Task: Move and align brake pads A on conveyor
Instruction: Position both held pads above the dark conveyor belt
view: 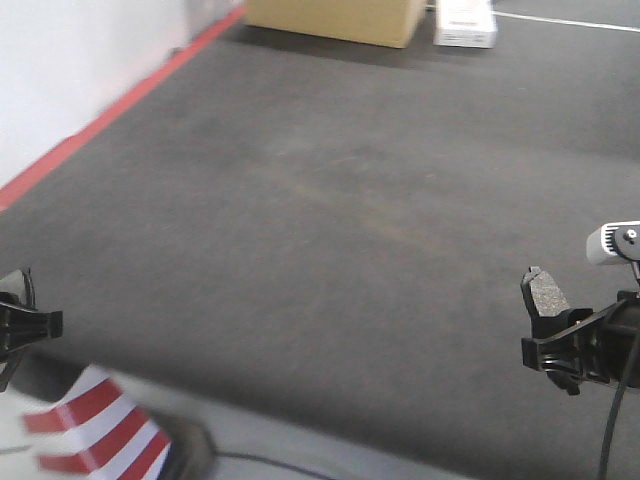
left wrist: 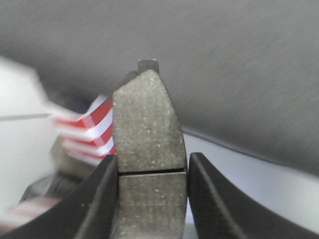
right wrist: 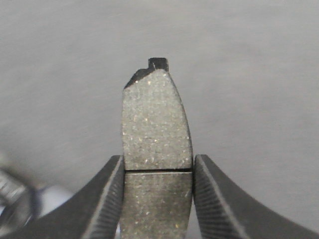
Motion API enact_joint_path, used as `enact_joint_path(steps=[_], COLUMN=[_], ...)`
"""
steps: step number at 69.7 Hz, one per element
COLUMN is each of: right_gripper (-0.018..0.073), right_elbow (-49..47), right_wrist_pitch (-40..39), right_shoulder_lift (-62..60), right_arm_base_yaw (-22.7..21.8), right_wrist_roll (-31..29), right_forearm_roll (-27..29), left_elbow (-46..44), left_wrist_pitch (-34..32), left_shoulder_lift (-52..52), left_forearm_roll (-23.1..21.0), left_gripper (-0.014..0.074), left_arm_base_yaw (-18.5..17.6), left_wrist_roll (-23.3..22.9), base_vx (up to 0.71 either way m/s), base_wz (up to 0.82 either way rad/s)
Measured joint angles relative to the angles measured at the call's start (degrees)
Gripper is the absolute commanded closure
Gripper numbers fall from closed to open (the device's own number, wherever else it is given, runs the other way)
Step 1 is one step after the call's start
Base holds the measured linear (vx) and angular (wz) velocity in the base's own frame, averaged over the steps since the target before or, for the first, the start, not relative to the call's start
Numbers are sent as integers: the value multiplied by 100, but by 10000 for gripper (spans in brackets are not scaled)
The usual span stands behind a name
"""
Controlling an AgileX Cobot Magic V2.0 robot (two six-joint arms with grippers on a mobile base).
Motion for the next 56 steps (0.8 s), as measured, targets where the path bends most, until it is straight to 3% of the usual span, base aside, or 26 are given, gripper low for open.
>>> enact_joint_path(steps=[56], right_gripper=[546], right_elbow=[0], right_wrist_pitch=[0], right_shoulder_lift=[0], right_arm_base_yaw=[0], right_wrist_roll=[0], right_forearm_roll=[0], left_elbow=[0], left_wrist_pitch=[-5], left_shoulder_lift=[0], left_forearm_roll=[0], left_gripper=[464], left_arm_base_yaw=[0], left_wrist_roll=[0], base_vx=[16], base_wz=[-39])
